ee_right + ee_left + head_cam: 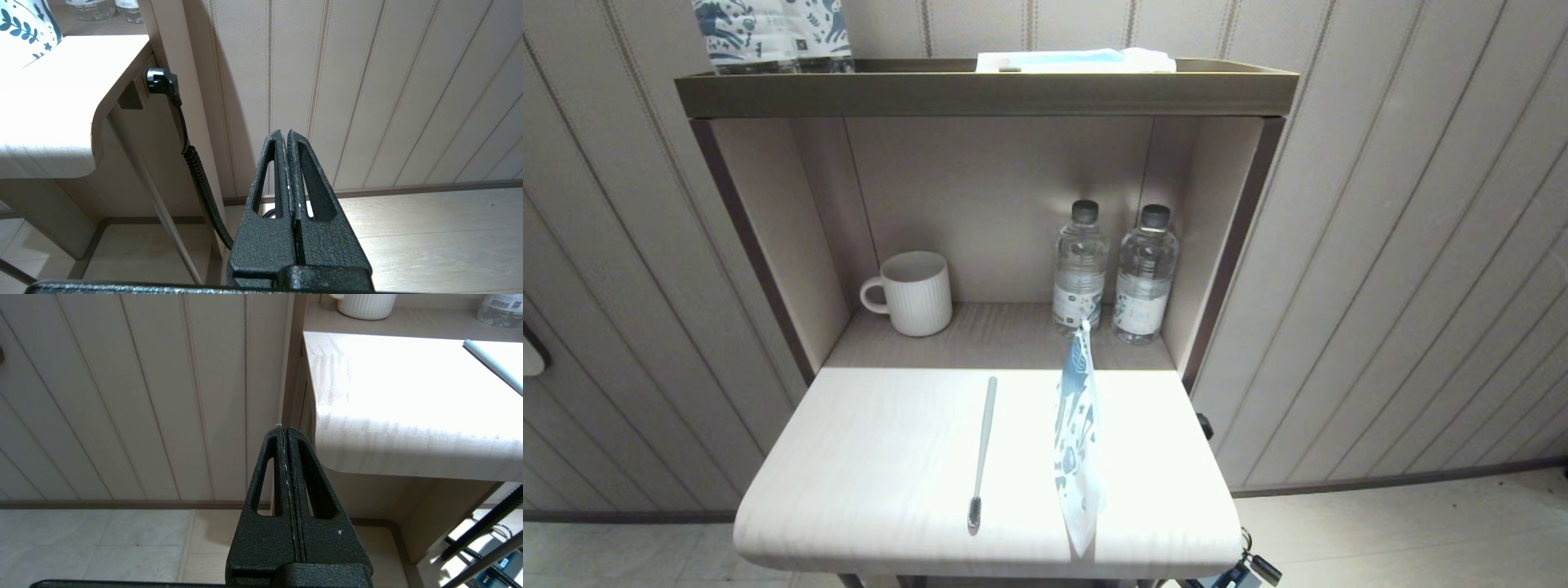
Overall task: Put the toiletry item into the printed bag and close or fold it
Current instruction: Pick up the storage bag
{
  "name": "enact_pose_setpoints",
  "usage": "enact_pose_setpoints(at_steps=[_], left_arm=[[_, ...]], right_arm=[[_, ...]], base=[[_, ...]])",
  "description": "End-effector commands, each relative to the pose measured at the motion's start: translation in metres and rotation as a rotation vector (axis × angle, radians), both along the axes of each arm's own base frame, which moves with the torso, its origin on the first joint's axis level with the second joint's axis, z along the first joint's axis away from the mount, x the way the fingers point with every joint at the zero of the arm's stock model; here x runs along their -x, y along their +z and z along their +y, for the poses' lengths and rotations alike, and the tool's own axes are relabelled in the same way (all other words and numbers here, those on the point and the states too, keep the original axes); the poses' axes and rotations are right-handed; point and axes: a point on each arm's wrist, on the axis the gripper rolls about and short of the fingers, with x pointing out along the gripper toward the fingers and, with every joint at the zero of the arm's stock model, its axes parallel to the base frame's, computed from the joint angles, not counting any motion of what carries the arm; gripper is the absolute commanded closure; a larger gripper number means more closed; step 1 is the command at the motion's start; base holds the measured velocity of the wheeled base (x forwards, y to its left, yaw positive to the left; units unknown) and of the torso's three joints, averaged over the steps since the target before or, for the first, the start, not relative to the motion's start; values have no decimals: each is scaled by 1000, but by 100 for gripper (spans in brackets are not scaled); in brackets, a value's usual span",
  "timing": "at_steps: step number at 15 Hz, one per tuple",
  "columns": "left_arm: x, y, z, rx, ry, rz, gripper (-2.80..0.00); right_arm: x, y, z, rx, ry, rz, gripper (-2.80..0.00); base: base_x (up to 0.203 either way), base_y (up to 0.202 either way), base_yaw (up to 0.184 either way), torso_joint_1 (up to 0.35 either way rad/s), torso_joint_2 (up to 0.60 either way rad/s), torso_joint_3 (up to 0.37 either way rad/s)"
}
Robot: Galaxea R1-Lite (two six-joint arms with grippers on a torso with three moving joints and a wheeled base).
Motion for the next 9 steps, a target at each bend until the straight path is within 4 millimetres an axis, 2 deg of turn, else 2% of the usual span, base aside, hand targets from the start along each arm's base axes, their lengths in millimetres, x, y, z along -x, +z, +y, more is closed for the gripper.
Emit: enact_pose_setpoints(at_steps=[1,5,7,8,9], left_arm=[[0,0,0,0,1,-1,0],[0,0,0,0,1,-2,0],[0,0,0,0,0,0,0],[0,0,0,-1,-1,0,0],[0,0,0,-1,1,0,0]], right_arm=[[0,0,0,1,1,1,0],[0,-1,0,16,10,9,0],[0,-7,0,17,11,77,0],[1,-5,0,31,8,85,0],[4,6,0,36,9,52,0]], base=[[0,0,0,0,0,0],[0,0,0,0,0,0],[0,0,0,0,0,0],[0,0,0,0,0,0],[0,0,0,0,0,0]])
